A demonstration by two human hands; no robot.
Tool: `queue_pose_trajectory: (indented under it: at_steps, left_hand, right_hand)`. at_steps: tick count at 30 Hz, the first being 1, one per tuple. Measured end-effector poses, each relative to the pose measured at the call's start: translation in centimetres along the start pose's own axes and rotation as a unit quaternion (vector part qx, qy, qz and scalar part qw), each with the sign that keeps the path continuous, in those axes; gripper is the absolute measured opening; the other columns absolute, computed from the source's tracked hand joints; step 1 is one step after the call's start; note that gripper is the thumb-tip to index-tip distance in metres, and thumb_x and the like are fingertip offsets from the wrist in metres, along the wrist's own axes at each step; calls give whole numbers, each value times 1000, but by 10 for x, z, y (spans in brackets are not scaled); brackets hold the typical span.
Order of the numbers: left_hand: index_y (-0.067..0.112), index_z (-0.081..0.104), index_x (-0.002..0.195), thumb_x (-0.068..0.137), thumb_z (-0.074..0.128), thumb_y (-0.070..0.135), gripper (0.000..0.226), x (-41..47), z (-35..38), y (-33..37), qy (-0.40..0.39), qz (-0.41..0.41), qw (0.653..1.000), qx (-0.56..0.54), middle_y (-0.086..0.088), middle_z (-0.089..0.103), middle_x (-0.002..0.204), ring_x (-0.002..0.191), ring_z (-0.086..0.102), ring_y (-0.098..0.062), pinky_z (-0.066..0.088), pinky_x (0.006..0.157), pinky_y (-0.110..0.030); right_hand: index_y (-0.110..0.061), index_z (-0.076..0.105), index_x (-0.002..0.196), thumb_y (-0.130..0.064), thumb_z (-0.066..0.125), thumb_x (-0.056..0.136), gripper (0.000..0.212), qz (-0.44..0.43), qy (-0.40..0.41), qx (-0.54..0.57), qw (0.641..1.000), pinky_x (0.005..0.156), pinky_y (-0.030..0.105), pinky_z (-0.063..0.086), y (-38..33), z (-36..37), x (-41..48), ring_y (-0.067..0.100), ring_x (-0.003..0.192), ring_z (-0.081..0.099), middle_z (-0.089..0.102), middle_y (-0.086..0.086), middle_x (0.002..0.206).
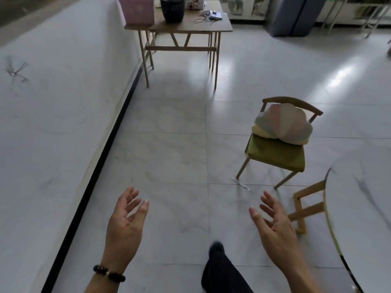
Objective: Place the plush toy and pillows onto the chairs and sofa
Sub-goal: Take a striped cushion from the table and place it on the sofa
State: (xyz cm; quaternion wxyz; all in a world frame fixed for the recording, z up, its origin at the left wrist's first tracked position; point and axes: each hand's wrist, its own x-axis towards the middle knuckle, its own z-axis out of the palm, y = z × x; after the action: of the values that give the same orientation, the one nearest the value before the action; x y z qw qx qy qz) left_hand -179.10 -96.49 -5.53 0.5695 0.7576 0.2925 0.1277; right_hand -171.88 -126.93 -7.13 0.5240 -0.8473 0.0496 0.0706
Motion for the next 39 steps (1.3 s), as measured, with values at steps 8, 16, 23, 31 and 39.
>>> queue_pose_trajectory:
  at_steps: [8, 16, 23, 31, 39]
  left_hand:
    - [22, 44, 146, 95, 65, 18, 55, 250, 62, 29, -23, 3, 999, 25, 3, 58, 137, 120, 59, -12, 45, 91, -20]
    - [22, 45, 145, 95, 63, 17, 54, 485, 72, 132, 43, 33, 998, -14, 6, 57, 135, 115, 59, -6, 41, 89, -17]
    - [20, 44, 146, 95, 62, 13, 54, 698, 101, 131, 83, 17, 995, -50, 4, 58, 136, 113, 59, -1, 41, 88, -15]
    - [16, 47, 144, 96, 61, 12, 50, 992, 136, 202, 53, 17, 998, -37, 1, 58, 134, 110, 59, 0, 41, 85, -11]
    - [21, 48, 142, 95, 63, 14, 51, 1237, 216, 269, -17, 36, 999, -11, 13, 60, 128, 117, 59, -3, 45, 93, -22]
  right_hand:
    - [-23, 39, 152, -34, 65, 94, 64, 11, 16, 39, 999, 97, 28, 48, -38, 88, 232, 10, 126, 54, 52, -2, 148]
    - [-29, 38, 152, -39, 65, 95, 64, -64, -59, 14, 996, 100, 28, 50, -182, 170, 486, 1, 123, 53, 49, -12, 143]
    - [-29, 39, 151, -36, 67, 93, 64, -92, -74, -2, 993, 95, 23, 50, -249, 263, 700, -5, 119, 55, 51, -14, 142]
    - [-27, 40, 151, -34, 67, 93, 64, -82, -28, 1, 996, 89, 18, 49, -353, 337, 943, -4, 114, 56, 51, -15, 139]
    - [-30, 41, 149, -45, 62, 89, 66, -52, 26, 39, 998, 84, 11, 44, -403, 385, 1150, -11, 116, 53, 52, -18, 136]
